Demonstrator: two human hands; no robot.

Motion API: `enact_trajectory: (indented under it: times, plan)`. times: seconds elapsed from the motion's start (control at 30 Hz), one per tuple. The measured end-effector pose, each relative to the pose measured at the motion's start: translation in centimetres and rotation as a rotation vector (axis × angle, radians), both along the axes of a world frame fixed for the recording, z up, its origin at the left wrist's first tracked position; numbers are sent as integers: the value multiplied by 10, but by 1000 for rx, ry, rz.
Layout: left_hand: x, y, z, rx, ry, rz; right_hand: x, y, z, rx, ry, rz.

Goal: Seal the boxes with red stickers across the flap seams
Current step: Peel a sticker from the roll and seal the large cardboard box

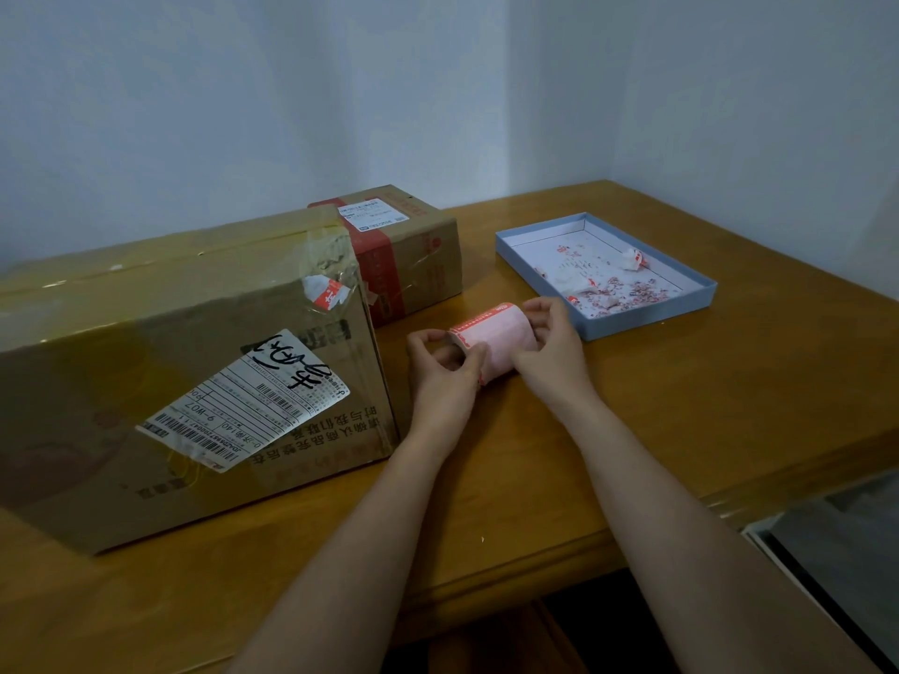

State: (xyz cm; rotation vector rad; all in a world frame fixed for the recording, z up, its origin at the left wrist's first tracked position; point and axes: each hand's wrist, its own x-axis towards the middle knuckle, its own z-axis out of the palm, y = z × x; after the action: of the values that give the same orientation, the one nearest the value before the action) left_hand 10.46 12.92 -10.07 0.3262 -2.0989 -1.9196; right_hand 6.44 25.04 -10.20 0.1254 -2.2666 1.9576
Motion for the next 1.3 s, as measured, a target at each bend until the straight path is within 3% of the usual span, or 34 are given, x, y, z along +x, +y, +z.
enact_trajectory:
  times: [0.13,0.4,0.53,0.67,1.3]
  plan:
    - [0,-3,-4,-50,22,9,-4,-2,-4,-72,7,21]
    - [-1,-4,-4,-8,17,-2,-10,-3,-9,71,68,-34]
    - [0,-3,-7,-52,38,-10,-8,-5,-12,377,355,-189]
    - [4,-3,-4,-37,100,-33,-3,-9,-11,534,589,-146]
    - [3,-3,-7,33,114,-42,3,-9,-10,594,690,-77]
